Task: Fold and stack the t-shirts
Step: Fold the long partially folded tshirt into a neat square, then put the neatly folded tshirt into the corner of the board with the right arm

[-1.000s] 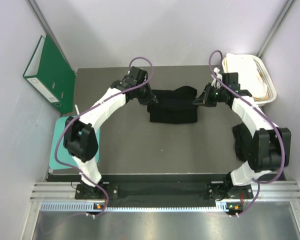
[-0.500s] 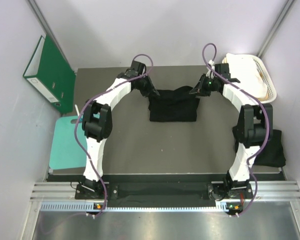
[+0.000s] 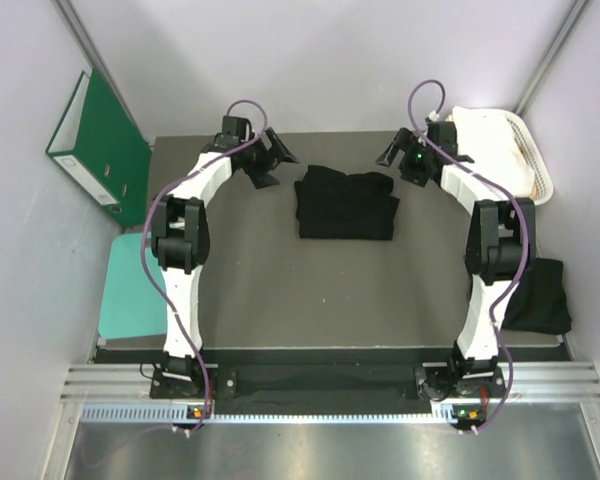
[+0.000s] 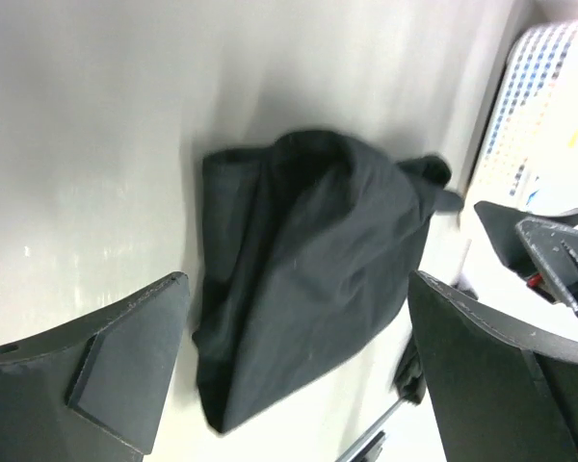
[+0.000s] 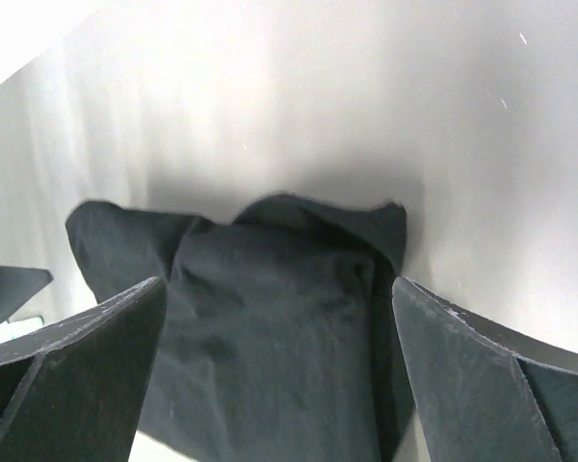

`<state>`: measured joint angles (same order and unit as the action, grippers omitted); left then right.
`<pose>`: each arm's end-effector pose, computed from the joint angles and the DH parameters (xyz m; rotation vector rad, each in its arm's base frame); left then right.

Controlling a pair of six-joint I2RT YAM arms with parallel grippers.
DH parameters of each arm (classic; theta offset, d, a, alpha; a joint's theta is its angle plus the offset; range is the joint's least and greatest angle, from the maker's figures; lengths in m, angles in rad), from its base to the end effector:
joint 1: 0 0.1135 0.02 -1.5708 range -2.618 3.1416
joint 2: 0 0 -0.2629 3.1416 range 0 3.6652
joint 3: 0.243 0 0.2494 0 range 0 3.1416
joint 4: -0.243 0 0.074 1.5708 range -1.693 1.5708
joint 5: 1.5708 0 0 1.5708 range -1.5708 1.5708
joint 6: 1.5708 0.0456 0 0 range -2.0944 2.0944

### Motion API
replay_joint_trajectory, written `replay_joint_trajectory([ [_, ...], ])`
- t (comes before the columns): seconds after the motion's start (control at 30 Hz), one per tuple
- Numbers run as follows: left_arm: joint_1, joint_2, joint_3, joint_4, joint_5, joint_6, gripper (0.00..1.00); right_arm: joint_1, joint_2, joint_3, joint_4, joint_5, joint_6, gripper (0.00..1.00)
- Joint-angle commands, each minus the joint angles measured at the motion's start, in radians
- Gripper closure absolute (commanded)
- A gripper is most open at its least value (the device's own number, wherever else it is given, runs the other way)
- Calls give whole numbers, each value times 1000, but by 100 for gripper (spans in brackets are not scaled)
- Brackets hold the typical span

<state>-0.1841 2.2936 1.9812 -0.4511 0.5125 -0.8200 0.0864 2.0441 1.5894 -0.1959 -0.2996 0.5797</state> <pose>0.5119 -0.1181 0.2147 -0.5074 2.4220 -1.0703 0.4743 0.0546 0.2239 0.3899 2.2445 0.6921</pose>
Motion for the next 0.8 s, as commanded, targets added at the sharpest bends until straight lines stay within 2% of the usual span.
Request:
replay_joint_trajectory([
  [0.0, -15, -121, -77, 15, 46, 85, 1, -5, -136, -83, 0, 43, -9, 0],
  [0.2, -21, -141, -241, 46, 92, 116, 1, -5, -229, -270, -17, 34, 0, 0],
  [0.37, -21, -119, -324, 104, 87, 124, 2, 9, -199, -350, 21, 8, 34, 0],
  [0.53, -21, -43, -269, 134, 106, 113, 9, 26, -101, -312, 43, -15, 48, 0],
  [0.77, -21, 124, -90, 208, 135, 24, 28, 47, 39, -153, 29, -10, 72, 3],
])
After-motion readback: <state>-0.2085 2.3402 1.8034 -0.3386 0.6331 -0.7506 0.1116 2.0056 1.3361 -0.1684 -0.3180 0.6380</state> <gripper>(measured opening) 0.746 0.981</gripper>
